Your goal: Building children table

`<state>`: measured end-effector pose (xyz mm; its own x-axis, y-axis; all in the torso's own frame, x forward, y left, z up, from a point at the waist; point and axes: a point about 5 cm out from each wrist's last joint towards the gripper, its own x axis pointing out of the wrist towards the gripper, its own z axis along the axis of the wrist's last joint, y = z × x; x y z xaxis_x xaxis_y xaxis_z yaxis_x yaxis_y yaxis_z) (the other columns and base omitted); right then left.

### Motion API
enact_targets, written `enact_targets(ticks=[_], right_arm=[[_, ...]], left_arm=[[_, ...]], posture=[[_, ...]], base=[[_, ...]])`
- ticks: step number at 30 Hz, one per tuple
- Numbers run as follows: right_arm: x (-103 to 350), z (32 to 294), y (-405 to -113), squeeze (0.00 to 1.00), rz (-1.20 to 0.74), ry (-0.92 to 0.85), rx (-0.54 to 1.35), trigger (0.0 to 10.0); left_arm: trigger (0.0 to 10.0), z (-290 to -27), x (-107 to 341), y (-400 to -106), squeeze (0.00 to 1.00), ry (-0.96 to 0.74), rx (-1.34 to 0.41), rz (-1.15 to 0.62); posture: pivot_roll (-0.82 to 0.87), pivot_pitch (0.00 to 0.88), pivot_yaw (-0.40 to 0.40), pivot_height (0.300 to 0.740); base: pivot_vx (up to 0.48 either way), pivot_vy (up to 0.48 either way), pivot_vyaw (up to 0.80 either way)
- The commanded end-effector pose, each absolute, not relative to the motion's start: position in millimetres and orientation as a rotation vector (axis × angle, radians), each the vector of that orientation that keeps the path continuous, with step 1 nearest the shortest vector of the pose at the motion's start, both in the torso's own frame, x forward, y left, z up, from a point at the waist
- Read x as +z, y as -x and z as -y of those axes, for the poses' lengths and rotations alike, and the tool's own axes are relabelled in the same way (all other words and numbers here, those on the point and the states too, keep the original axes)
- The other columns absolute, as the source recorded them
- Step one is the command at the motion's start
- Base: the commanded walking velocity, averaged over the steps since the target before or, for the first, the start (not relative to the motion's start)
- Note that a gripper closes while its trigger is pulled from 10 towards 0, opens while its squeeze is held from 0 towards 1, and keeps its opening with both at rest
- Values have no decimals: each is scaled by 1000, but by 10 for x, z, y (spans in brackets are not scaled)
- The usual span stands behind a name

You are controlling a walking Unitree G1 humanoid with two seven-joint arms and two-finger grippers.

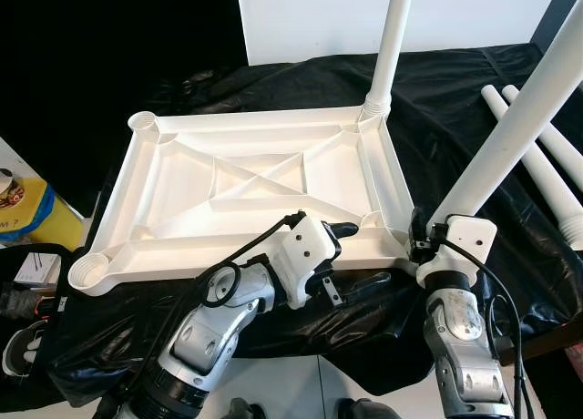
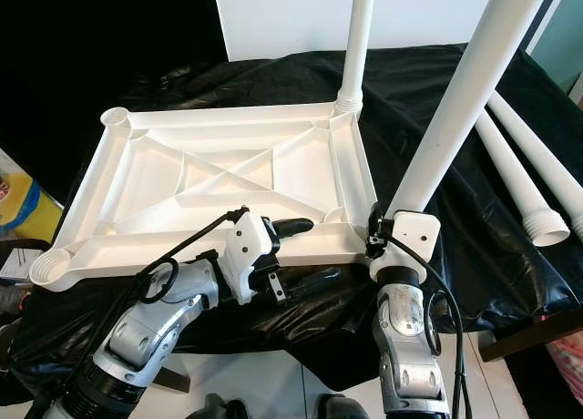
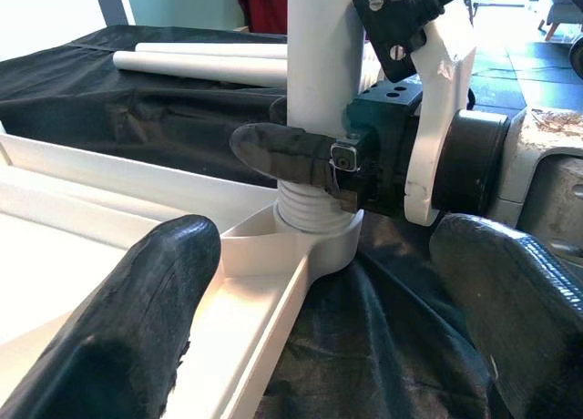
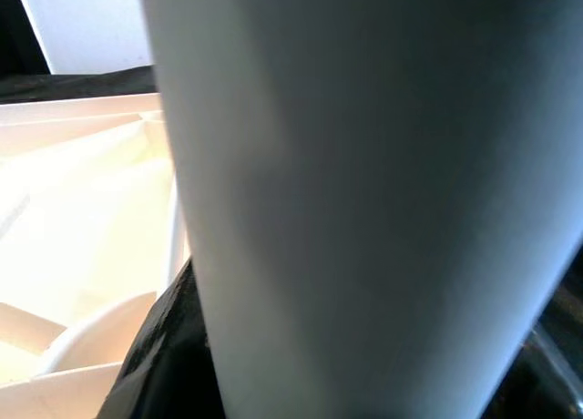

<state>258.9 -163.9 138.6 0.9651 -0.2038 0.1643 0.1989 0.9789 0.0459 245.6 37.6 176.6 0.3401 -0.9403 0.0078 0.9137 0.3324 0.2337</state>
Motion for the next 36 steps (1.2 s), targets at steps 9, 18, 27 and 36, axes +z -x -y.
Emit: enact_targets(ticks=[9,18,27,36], right_arm=[[1252,1675,-2539,0,112,-45,-192,10000],[1342,1736,-2524,1000,168,-48,-135,10000],[1446,1881,-2532,1000,215,-5,-16,10000],[1553,1953,-2648,0,201,93,322,10000]], left_arm=[[10000,-366,1746,-2446,0,-215,-1220,145],[10000,-398,1758,-2452,0,-226,-1214,146],[10000,-391,1757,-2463,0,-237,-1211,146],[10000,-389,1760,-2477,0,-264,-1221,149]], posture=[[-186,144,49,740],[-170,158,49,740],[-168,154,48,740],[-166,150,63,740]], base=[[0,0,0],[0,0,0],[0,0,0],[0,0,0]])
